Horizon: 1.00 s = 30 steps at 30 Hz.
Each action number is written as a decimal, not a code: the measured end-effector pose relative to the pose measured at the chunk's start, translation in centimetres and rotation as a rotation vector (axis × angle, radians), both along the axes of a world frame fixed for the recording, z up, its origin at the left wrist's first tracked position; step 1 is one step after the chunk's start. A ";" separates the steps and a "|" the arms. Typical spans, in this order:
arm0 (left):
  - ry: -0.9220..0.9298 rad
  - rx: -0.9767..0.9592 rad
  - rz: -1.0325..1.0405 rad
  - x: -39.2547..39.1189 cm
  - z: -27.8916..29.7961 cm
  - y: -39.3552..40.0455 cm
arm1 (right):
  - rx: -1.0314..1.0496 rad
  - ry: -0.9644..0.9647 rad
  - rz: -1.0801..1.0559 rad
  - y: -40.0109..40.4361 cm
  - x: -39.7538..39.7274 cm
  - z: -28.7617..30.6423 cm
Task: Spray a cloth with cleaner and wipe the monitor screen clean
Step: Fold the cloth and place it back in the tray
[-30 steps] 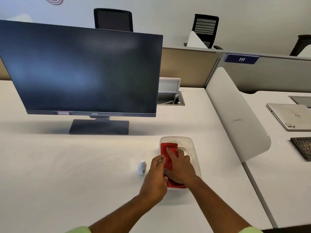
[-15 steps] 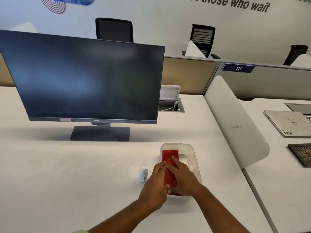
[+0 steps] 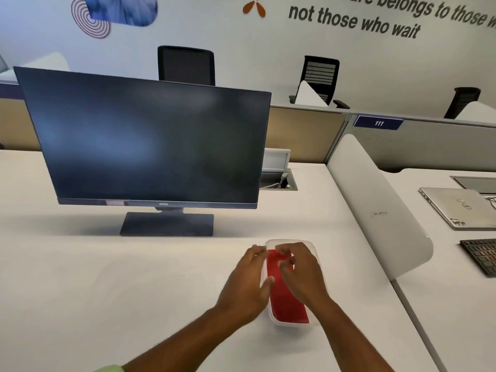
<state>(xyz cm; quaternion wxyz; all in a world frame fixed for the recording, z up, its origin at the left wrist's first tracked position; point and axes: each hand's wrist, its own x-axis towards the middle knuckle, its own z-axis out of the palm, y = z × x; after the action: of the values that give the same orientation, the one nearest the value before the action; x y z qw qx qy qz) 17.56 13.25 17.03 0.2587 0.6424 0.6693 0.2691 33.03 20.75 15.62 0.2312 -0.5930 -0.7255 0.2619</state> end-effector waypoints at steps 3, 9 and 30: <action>0.037 0.012 0.046 -3.2 0.1 0.1 | -0.016 0.101 -0.020 -1.0 -2.3 1.5; 0.078 -0.154 0.007 -8.3 -2.7 -1.8 | -0.158 0.016 0.298 -3.6 -5.0 1.5; 0.228 -0.297 -0.195 -9.3 -8.3 -2.7 | 0.202 0.179 -0.173 -4.9 -2.9 2.4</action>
<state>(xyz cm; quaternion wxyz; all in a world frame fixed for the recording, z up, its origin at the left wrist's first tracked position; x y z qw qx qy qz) 8.27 10.56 8.75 0.2982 0.6852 0.6612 0.0668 30.16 15.87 18.03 0.3753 -0.6012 -0.6708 0.2184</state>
